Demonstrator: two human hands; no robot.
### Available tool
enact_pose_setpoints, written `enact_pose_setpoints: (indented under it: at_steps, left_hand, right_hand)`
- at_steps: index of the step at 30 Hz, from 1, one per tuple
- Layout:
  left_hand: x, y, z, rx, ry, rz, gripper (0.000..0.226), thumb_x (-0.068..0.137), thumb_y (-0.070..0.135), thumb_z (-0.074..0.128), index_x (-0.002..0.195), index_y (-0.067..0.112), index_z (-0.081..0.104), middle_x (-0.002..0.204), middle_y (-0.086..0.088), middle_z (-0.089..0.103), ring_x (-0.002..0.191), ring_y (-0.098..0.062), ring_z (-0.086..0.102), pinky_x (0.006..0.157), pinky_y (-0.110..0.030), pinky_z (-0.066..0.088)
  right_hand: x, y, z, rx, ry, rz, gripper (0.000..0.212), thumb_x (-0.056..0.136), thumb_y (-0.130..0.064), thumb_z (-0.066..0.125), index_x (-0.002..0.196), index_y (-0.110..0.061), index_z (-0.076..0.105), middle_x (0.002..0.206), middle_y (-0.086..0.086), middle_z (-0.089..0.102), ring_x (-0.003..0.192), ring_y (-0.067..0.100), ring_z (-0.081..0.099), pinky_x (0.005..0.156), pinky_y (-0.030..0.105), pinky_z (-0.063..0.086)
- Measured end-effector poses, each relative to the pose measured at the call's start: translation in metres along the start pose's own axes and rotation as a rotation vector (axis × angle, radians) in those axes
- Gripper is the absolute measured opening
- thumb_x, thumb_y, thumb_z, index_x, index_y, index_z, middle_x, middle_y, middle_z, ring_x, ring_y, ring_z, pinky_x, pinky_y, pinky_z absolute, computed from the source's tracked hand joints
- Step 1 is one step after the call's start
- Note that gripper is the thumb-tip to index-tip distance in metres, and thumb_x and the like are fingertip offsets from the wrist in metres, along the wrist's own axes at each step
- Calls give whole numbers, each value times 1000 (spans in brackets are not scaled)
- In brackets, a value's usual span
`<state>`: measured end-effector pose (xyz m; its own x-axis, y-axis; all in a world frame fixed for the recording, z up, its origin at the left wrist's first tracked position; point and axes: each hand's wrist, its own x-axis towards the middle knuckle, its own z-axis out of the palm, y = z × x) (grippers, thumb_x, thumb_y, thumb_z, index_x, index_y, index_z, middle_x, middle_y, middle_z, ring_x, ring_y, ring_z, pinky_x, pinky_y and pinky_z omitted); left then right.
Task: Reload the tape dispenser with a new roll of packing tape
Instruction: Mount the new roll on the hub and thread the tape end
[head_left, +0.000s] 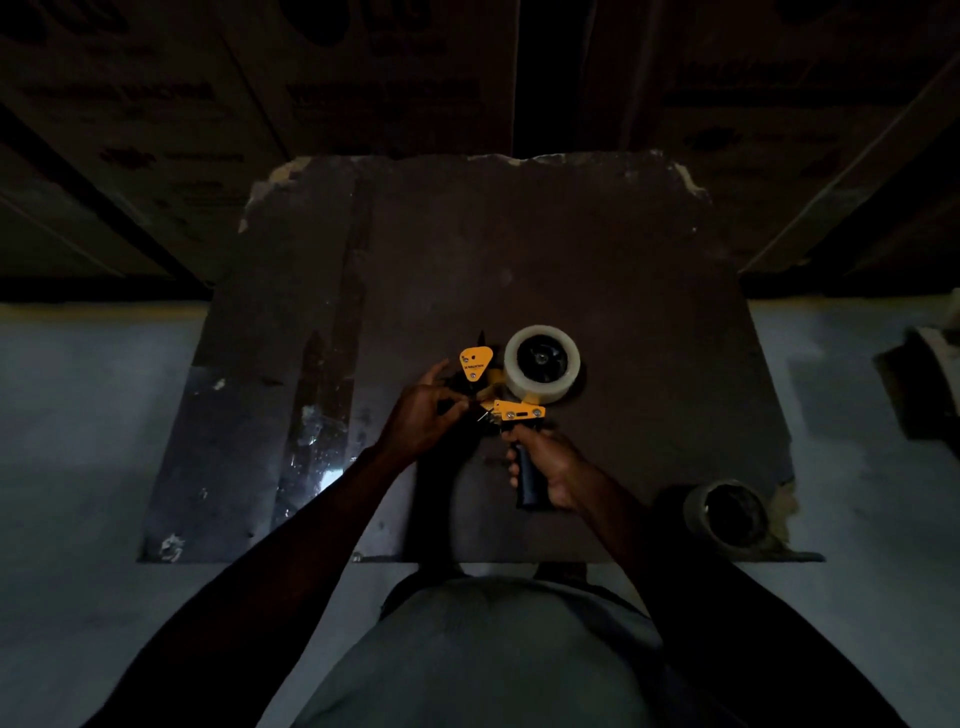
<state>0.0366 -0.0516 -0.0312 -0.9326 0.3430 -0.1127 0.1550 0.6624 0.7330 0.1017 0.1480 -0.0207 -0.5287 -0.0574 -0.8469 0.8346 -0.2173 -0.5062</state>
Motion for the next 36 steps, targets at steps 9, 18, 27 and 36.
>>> enact_pose_setpoints:
  at_steps: [9, 18, 27, 36]
  left_hand:
    - [-26, -20, -29, 102, 19, 15, 43, 84, 46, 52, 96, 13, 77, 96, -5, 76, 87, -19, 70, 79, -31, 55]
    - [10, -32, -50, 228, -2, 17, 33, 86, 38, 56, 94, 14, 77, 87, -9, 76, 81, -27, 67, 74, -28, 47]
    - [54, -12, -51, 184, -87, 27, 17, 87, 28, 66, 96, 17, 77, 97, -3, 77, 92, -18, 70, 80, -31, 50]
    - [66, -11, -30, -23, -86, -6, 18, 88, 5, 66, 103, 0, 73, 103, -15, 75, 93, -13, 64, 76, -6, 43]
  right_hand:
    - [4, 2, -6, -43, -3, -17, 14, 88, -20, 60, 78, -13, 64, 55, 2, 56, 43, 15, 48, 46, 25, 43]
    - [5, 1, -8, -76, -29, -17, 13, 88, -21, 60, 78, -15, 65, 55, 2, 56, 43, 15, 49, 45, 25, 44]
    - [1, 0, -8, -66, -49, -7, 16, 94, -22, 54, 84, -12, 62, 58, 3, 54, 46, 16, 48, 45, 24, 43]
    - [3, 0, -6, -72, -41, -6, 15, 94, -22, 53, 86, -12, 61, 60, 3, 53, 44, 15, 48, 45, 25, 43]
